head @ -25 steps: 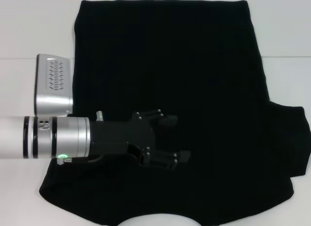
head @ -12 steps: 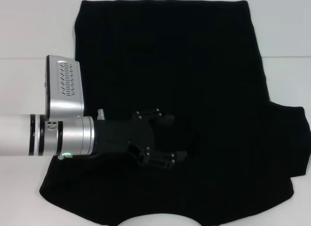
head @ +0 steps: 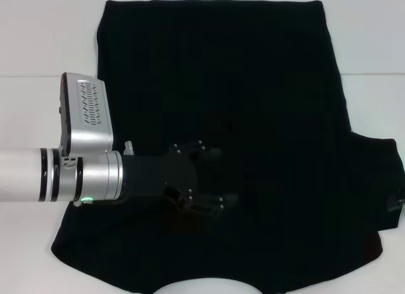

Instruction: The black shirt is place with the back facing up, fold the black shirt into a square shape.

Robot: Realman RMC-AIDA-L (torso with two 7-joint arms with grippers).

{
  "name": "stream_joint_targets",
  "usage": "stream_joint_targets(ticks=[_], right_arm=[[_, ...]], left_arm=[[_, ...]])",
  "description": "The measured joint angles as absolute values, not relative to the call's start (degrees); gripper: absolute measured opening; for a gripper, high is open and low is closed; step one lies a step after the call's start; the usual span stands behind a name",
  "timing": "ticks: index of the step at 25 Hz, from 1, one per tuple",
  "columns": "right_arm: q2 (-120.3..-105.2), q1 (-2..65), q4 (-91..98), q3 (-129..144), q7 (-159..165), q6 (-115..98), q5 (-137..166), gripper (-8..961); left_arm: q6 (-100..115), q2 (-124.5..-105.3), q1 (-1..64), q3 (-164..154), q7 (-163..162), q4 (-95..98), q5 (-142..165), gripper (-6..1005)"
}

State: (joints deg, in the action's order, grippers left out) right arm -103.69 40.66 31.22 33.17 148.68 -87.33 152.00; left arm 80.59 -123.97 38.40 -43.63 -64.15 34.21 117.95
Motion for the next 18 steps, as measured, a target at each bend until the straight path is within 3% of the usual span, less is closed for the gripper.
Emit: stream_joint_targets(ticks=[11, 18], right_arm=[[-104.75, 41.3, 30.2, 35.3, 149.4, -82.1, 152.1, 744], [-105.91, 42.1, 30.4, 38.5, 149.5, -79.9, 152.1, 554]], left_arm=[[80.4, -123.92, 38.3, -43.1, -64.2, 34.3, 117.9, 946], [80.2, -123.92, 38.2, -43.1, -64.3, 34.3, 117.6, 944]])
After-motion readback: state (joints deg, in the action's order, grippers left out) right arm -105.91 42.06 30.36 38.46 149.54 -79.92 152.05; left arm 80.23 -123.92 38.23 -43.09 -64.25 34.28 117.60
